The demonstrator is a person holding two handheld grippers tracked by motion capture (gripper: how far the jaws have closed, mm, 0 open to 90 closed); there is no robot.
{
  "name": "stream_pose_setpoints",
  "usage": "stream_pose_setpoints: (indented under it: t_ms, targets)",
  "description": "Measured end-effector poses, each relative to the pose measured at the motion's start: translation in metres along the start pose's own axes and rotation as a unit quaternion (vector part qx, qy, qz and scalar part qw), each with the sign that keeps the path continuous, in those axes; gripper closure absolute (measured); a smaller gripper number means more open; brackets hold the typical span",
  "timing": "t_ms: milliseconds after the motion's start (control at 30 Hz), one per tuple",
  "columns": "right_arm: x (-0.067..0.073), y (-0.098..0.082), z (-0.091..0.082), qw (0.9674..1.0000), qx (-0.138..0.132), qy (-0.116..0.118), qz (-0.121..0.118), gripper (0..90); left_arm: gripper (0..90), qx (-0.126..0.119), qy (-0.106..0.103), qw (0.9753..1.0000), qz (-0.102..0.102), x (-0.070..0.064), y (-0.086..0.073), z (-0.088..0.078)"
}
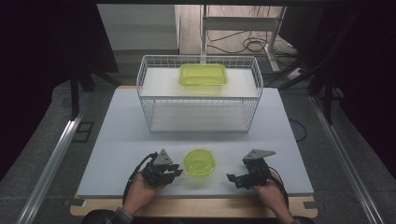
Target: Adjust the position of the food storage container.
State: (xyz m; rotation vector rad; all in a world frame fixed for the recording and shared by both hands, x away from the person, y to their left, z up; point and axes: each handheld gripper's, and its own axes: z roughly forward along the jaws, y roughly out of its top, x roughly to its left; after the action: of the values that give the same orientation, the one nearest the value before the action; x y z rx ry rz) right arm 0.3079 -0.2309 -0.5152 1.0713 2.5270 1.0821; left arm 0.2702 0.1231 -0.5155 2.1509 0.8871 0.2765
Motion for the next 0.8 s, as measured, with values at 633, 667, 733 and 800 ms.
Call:
stream_pose_setpoints:
  t_ms: [633, 667, 733, 800]
  targets:
    - [0.0, 0.001, -0.002, 0.9998, -0.011, 0.015, 0.003, 6.0, 2.1, 0.018, 0.042, 0.9988, 0.018, -0.004, -0.035, -0.011]
    - [0.0, 0.001, -0.002, 0.9998, -0.012, 0.016, 0.005, 6.0, 1.9, 0.013, 0.04, 0.999, 0.015, -0.004, -0.036, -0.012]
    - [0.0, 0.001, -0.002, 0.9997, -0.016, 0.018, 0.006, 5.2, 1.6, 0.006, 0.038, 0.9992, 0.013, -0.002, -0.037, -0.014]
    - [0.0, 0.001, -0.003, 0.9994, -0.025, 0.023, 0.004, 3.4, 1.1, 0.002, 0.04, 0.9991, 0.012, -0.001, -0.038, -0.016]
